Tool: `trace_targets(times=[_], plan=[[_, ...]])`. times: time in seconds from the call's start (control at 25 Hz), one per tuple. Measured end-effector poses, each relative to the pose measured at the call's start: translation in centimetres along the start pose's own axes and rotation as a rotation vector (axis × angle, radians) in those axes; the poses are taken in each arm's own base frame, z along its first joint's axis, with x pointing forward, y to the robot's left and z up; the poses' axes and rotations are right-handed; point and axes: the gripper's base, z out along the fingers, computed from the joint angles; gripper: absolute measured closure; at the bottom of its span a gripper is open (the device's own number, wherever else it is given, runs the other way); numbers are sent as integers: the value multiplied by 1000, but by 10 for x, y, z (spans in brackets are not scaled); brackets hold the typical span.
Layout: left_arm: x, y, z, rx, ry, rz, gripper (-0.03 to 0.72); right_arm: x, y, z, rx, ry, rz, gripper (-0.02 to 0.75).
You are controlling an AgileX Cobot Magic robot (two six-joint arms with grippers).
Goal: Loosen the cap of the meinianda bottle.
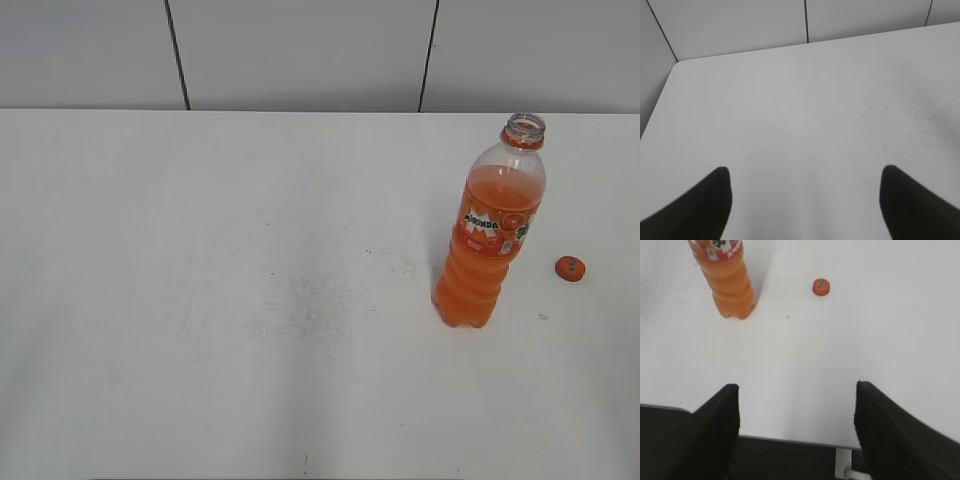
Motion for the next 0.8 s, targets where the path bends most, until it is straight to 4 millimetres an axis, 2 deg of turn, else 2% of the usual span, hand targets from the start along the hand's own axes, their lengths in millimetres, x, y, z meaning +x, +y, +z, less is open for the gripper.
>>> trace_targets(times=[0.16,0.8], plan=[[0,0,0,1,0,-1,148,8,3,-14,20,-117,-14,202],[0,-1,0,6,-3,-5,166,10,4,-14,12,-123,-13,202]])
